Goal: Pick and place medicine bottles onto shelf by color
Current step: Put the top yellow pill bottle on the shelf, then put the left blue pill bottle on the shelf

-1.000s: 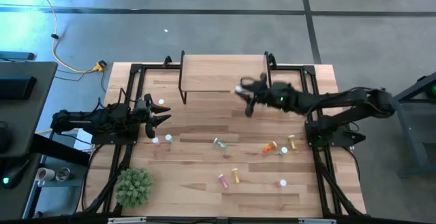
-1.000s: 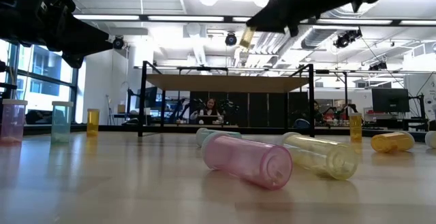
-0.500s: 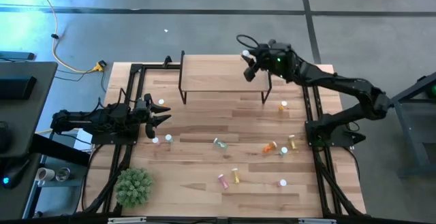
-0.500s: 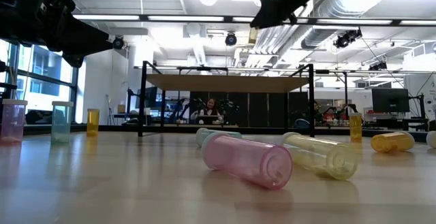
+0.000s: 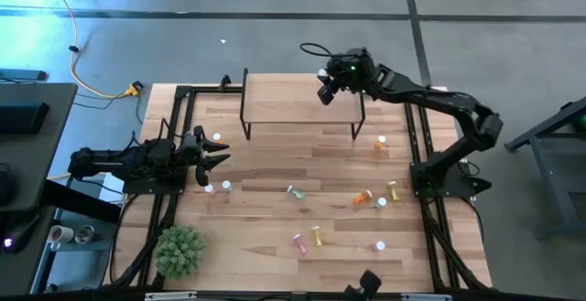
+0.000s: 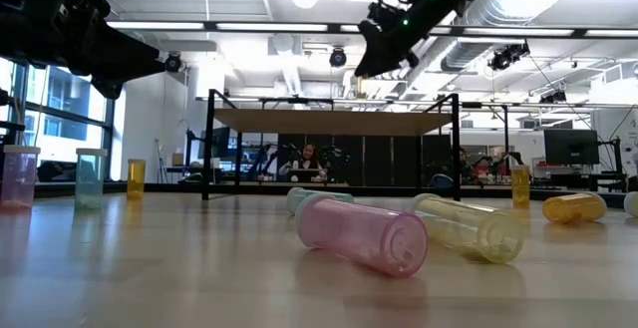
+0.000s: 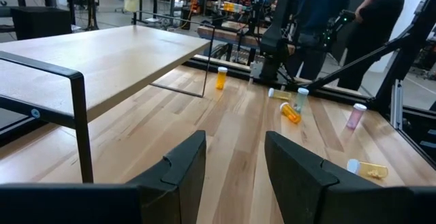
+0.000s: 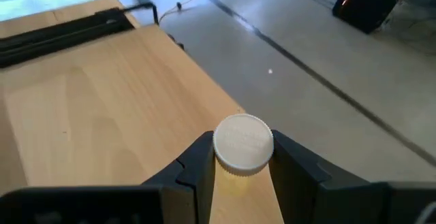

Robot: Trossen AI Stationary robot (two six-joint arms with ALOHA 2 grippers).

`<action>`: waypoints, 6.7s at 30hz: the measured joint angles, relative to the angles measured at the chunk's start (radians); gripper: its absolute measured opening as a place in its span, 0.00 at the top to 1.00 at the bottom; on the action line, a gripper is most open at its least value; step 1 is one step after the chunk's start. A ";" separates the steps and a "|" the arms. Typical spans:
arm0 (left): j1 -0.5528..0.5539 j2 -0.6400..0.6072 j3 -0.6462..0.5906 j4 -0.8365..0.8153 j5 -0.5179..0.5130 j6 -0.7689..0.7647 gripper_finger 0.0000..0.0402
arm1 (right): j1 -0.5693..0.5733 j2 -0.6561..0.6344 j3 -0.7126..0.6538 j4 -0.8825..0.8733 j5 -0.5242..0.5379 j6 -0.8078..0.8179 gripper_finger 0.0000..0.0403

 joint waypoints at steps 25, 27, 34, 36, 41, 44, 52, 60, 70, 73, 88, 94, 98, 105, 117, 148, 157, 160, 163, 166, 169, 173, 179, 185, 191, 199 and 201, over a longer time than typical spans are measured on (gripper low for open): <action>0.000 0.000 0.000 0.000 0.000 -0.002 0.65 | -0.020 0.096 0.001 -0.013 -0.002 0.017 0.73; 0.000 0.000 0.000 0.000 0.000 -0.001 0.65 | -0.020 0.096 0.002 -0.015 -0.002 0.017 0.73; 0.000 0.000 0.000 0.000 0.000 0.001 0.65 | -0.020 0.096 0.002 -0.016 -0.002 0.002 0.72; 0.000 0.000 0.000 0.000 0.000 0.001 0.65 | -0.020 0.096 0.002 -0.016 -0.002 -0.001 0.71; 0.000 0.000 0.000 0.000 0.000 0.001 0.65 | -0.020 0.096 0.001 -0.024 0.000 -0.002 0.62; 0.000 0.000 0.000 0.000 0.000 0.001 0.65 | -0.020 0.096 0.001 -0.015 0.000 -0.002 0.55; 0.000 0.000 0.000 0.000 0.000 0.001 0.65 | -0.020 0.086 0.001 0.030 0.000 -0.002 0.45; 0.000 0.000 0.000 0.000 -0.001 0.062 0.65 | -0.018 0.020 0.001 0.043 0.008 -0.010 0.45; 0.000 0.000 0.000 0.000 -0.016 0.064 0.64 | 0.054 -0.100 0.001 0.003 -0.003 -0.017 0.45; 0.000 0.000 0.000 0.000 -0.015 0.054 0.63 | 0.100 -0.142 0.001 -0.026 -0.002 -0.029 0.45; 0.000 0.003 0.004 -0.002 0.115 -0.052 0.46 | 0.270 -0.273 0.001 -0.164 0.001 0.016 0.45; 0.000 0.071 0.071 -0.001 0.131 -0.011 0.48 | 0.285 -0.273 0.001 -0.194 0.002 0.017 0.45; 0.000 0.164 0.142 -0.047 0.132 0.010 0.49 | 0.285 -0.272 0.001 -0.196 0.002 0.024 0.45; 0.000 0.366 0.292 -0.222 0.179 -0.017 0.49 | 0.285 -0.272 0.001 -0.197 0.002 0.024 0.45; -0.038 0.663 0.568 -0.520 0.211 -0.030 0.49 | 0.285 -0.272 0.001 -0.213 0.002 0.024 0.45; -0.163 1.110 0.628 -0.712 0.171 -0.192 0.49 | 0.285 -0.272 0.000 -0.253 0.003 0.024 0.45; -0.163 1.175 0.628 -0.708 0.187 -0.211 0.49 | 0.284 -0.271 0.000 -0.253 0.003 0.024 0.45; -0.163 1.191 0.628 -0.705 0.187 -0.211 0.49 | 0.284 -0.271 0.000 -0.253 0.003 0.024 0.45; -0.163 1.212 0.628 -0.686 0.182 -0.212 0.49 | 0.284 -0.271 0.000 -0.253 0.003 0.024 0.45; -0.163 1.229 0.628 -0.664 0.181 -0.212 0.49 | 0.284 -0.271 0.000 -0.253 0.003 0.024 0.45; -0.163 1.254 0.628 -0.662 0.181 -0.212 0.50 | 0.284 -0.271 0.000 -0.253 0.003 0.024 0.45; -0.163 1.286 0.628 -0.658 0.179 -0.211 0.53 | 0.284 -0.271 0.000 -0.254 0.003 0.024 0.45; -0.163 1.298 0.628 -0.659 0.180 -0.210 0.61 | 0.284 -0.271 0.000 -0.261 0.003 0.024 0.45; -0.163 1.297 0.628 -0.659 0.208 -0.209 0.70 | 0.284 -0.271 0.000 -0.261 0.003 0.024 0.45; -0.163 1.297 0.628 -0.658 0.209 -0.209 0.73 | 0.284 -0.271 0.000 -0.261 0.003 0.024 0.45; -0.157 1.297 0.677 -0.685 0.209 -0.169 0.72 | 0.284 -0.271 0.000 -0.260 0.003 0.024 0.45; -0.147 1.297 0.720 -0.710 0.210 -0.144 0.73 | 0.285 -0.271 0.000 -0.260 0.003 0.024 0.45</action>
